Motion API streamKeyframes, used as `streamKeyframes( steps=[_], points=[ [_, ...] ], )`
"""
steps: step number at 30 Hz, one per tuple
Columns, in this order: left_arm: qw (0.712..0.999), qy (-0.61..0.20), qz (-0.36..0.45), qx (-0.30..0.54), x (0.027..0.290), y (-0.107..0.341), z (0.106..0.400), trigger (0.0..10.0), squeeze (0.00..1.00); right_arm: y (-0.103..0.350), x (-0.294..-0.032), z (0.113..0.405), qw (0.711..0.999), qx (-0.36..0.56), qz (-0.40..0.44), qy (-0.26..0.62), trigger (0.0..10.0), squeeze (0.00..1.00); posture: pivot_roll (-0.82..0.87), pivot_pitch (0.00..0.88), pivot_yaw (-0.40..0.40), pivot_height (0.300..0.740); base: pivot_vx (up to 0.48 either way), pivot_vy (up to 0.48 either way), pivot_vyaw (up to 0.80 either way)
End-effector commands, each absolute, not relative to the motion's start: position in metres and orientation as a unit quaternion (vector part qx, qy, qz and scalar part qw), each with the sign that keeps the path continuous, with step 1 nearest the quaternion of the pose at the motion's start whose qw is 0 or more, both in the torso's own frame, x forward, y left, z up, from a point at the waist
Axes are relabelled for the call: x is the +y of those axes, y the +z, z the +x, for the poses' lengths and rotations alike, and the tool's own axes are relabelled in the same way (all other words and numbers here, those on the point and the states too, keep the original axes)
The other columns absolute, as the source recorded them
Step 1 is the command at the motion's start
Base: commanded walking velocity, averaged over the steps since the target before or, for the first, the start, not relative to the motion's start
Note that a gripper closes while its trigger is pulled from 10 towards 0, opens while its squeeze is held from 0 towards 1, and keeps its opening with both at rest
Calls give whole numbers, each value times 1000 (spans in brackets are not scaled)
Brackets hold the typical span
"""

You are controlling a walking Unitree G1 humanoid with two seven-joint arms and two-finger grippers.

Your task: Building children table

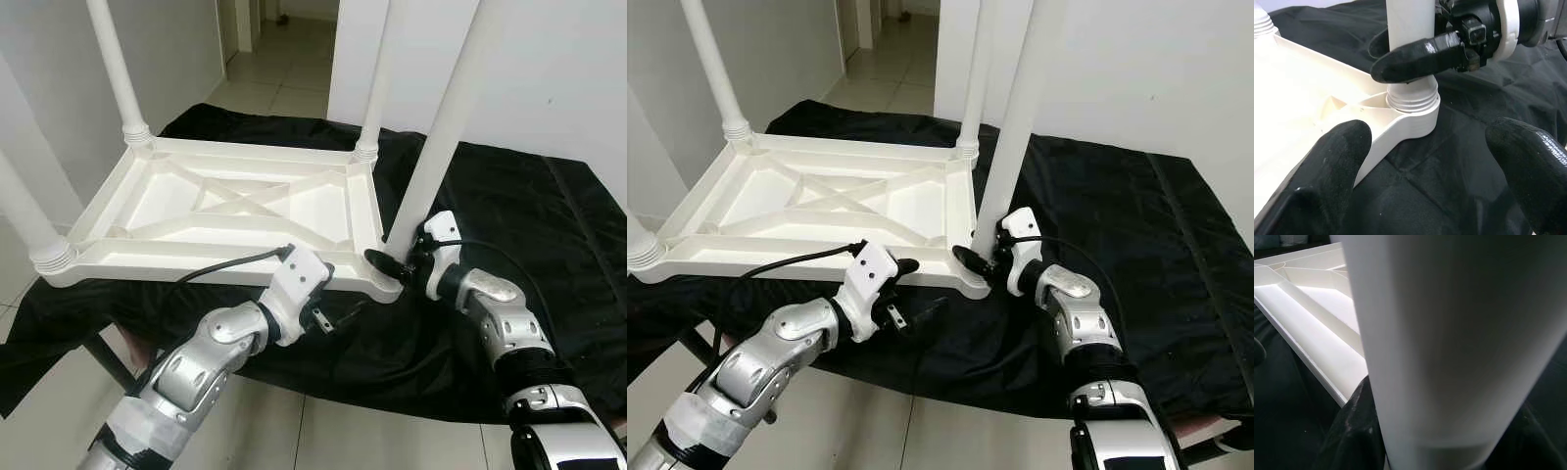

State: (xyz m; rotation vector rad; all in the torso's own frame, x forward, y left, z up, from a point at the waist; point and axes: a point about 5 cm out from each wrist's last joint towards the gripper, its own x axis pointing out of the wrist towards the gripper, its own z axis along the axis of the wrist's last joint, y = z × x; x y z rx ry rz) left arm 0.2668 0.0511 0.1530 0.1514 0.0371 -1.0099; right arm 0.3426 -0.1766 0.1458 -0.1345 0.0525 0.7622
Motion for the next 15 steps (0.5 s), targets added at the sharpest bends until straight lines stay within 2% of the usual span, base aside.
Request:
streamKeyframes(
  steps=[1,7,8,9,10,15],
  points=[
    [842,-533,78,25,47,152,260,10000,0,136,-176,338,920,46,-65,384,0,0,-13,0,-64,740,0,0,0],
    [841,-534,78,24,46,152,261,10000,0,133,-182,333,920,51,-58,384,0,0,-20,0,-64,740,0,0,0],
    [841,-535,78,24,46,153,261,10000,0,132,-183,332,921,51,-54,382,7255,0,-20,0,-64,740,0,0,0],
    [841,-535,78,24,46,153,261,10000,0,132,-182,332,925,51,-45,373,7255,0,-23,0,-62,740,0,0,0],
    [841,-535,78,24,46,152,261,10000,0,133,-180,332,932,45,-39,356,10000,0,-25,0,-62,740,0,0,0],
    [841,-534,76,23,44,153,261,10000,0,139,-168,335,954,18,-27,296,10000,0,-28,0,-62,740,0,0,0]
  ],
)
